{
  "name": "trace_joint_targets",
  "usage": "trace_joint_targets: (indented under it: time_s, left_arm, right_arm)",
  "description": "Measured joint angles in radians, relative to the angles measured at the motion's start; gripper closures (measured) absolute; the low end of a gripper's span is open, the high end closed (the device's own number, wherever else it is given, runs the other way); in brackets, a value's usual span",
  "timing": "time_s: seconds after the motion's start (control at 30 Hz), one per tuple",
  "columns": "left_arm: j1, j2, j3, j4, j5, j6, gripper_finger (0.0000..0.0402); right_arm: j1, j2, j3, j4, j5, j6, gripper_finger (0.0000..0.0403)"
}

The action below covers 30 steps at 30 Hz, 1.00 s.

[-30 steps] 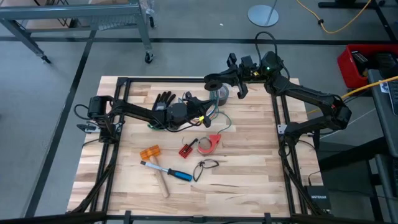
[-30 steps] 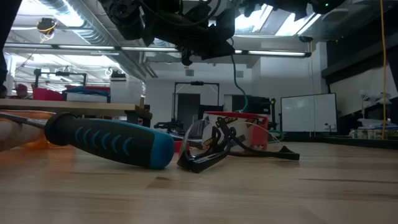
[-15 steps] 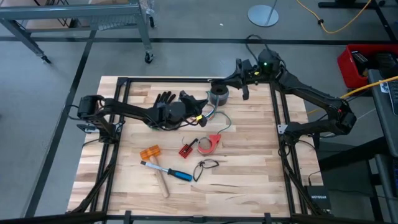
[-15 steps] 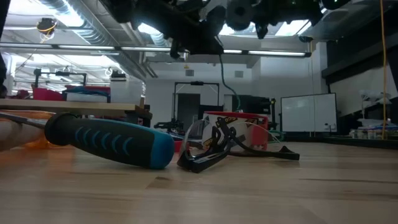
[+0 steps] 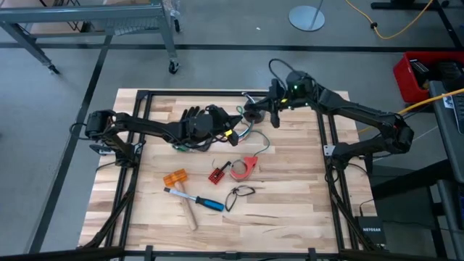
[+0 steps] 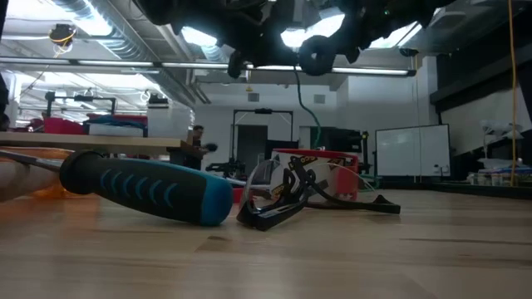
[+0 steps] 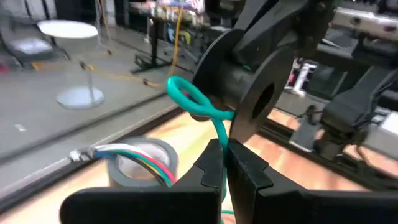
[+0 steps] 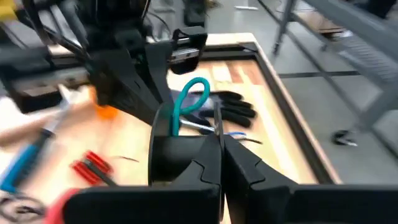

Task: Coil cords
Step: Coil the wire onto the spool

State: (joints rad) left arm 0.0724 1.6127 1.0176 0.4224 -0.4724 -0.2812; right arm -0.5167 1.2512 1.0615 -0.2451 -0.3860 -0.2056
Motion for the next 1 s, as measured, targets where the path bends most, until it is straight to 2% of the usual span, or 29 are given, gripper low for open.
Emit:
trace_joint_targets:
  time_s: [0.1,0.27,0.43,0.77,1.0]
  left_arm:
    - [0.010,0.000,0.000,-0.027,0.053,-0.052,0.0402]
    - [0.024,0.000,0.000,-0.144,0.074,-0.134,0.0401]
    - [0.052,-0.003,0.000,-0.210,0.104,-0.193,0.0401]
    - [0.119,-0.011,0.042,-0.197,0.334,-0.244,0.0401]
    - [0.130,-0.011,0.105,-0.197,0.369,-0.218,0.0401]
  right_arm:
    - [0.042,0.003,0.000,-0.026,0.125,-0.043,0.0401]
    - [0.074,0.003,0.000,-0.093,0.320,-0.095,0.0401]
    - [0.073,0.004,0.000,-0.155,0.435,-0.102,0.0401]
    - [0.104,0.029,0.000,-0.202,0.518,-0.115,0.0401]
    - [0.148,0.085,0.000,-0.157,0.558,-0.108,0.0401]
